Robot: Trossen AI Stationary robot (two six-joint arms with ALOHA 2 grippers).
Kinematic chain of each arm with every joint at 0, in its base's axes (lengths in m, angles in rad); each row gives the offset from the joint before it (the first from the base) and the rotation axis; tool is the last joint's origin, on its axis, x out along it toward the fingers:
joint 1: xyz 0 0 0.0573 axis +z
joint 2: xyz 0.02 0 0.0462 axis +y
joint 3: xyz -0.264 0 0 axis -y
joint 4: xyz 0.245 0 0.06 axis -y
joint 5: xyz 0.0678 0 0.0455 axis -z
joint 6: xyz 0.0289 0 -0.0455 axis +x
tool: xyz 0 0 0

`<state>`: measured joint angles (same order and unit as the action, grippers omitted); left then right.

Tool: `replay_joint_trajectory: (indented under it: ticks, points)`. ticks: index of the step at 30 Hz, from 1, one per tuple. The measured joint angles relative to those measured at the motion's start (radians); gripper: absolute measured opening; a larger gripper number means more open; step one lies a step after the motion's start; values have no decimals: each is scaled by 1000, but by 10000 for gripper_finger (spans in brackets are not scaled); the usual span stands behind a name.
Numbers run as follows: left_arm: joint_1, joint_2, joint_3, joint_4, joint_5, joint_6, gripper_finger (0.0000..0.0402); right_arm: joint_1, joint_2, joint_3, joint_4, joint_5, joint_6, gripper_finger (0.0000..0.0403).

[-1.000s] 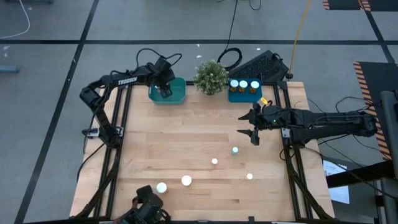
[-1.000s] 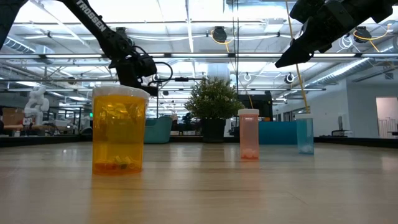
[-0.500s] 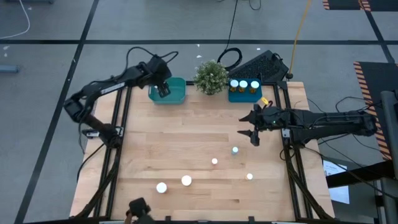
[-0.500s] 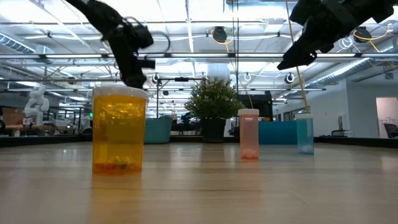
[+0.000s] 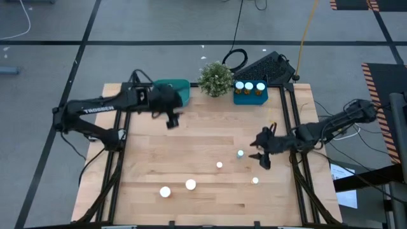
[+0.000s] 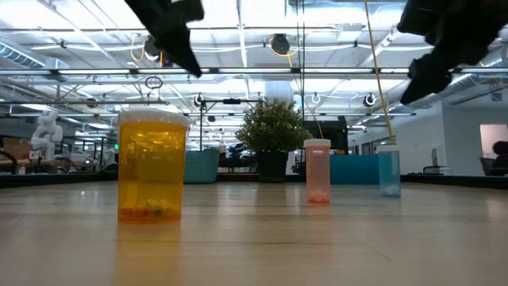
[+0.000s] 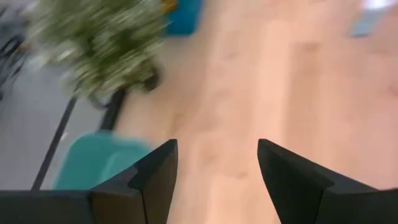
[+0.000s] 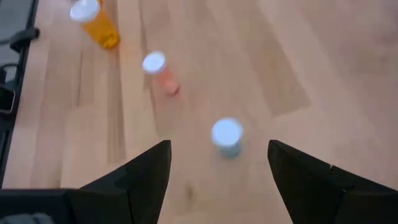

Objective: Pick and place medicine bottles into bin by pill shape (circle, oval)
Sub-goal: Put the small pink pill bottle into the green bin

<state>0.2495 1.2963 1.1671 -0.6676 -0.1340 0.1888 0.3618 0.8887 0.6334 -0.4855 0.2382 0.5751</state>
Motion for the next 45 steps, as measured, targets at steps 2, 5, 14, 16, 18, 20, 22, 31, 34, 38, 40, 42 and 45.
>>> replay_joint_trajectory:
  ticks: [2,5,14,16,18,20,22,31,34,38,40,42,45]
  points:
    - [-84,17,0,39,-2,-9,225,54,27,0,2,36,48,263]
    - [-195,46,0,92,-4,-15,225,109,74,0,6,86,96,263]
    - [-417,193,2,274,-55,-57,225,141,213,0,59,132,139,263]
    - [-441,234,2,316,-55,-63,225,141,235,0,60,130,147,263]
    - [-458,271,2,357,-50,-67,225,148,246,0,55,128,163,263]
    - [-462,310,20,369,-39,-79,225,158,254,0,56,128,172,263]
    - [-461,359,64,345,-26,-95,225,171,257,0,54,128,173,263]
    - [-462,598,359,149,7,-63,226,229,257,0,52,203,177,263]
    - [-466,657,428,95,7,-60,226,248,257,0,53,231,176,263]
    - [-469,724,495,49,11,-60,232,261,257,0,55,237,177,263]
    - [-471,752,514,47,11,-60,240,264,257,0,55,239,180,263]
    - [-473,772,525,37,12,-58,250,266,257,0,55,240,180,263]
    - [-474,779,526,41,14,-56,263,269,257,0,56,241,180,263]
